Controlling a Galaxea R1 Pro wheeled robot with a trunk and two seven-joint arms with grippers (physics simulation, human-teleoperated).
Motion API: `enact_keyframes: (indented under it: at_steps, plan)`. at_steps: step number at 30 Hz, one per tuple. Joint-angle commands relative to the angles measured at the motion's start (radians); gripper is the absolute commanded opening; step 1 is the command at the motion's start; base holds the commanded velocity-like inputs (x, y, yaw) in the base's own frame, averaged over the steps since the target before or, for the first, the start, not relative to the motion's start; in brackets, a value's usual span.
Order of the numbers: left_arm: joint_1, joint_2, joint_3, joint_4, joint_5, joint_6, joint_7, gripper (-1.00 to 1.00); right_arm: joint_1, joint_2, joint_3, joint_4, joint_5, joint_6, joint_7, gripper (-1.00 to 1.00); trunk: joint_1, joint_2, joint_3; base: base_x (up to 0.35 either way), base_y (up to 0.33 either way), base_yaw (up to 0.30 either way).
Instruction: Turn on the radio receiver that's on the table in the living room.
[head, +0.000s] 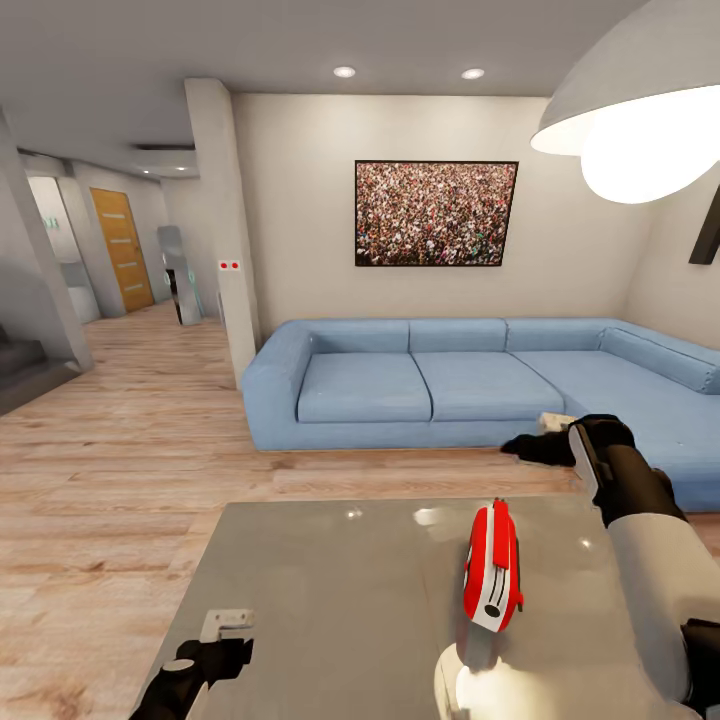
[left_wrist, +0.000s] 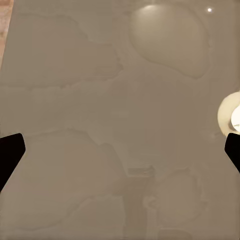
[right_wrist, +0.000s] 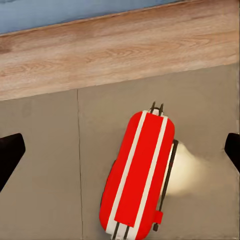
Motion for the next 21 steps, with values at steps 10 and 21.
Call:
enact_keyframes:
  at_steps: [10,21]
  plan:
    - [0.0,-0.001,-0.001,0.019,-0.001,-0.009,0.001,1.0,-0.071,-0.005,0.003,0.27,0.0,-0.009,-0.042,1.0,0.0,0.0,0.0,0.0,0.0,0.0]
    - [0.0,0.003,-0.001,0.02,0.0,-0.008,0.001,1.0,-0.072,0.009,0.079,0.281,-0.005,-0.008,-0.004,1.0,0.0,0.0,0.0,0.0,0.0,0.0]
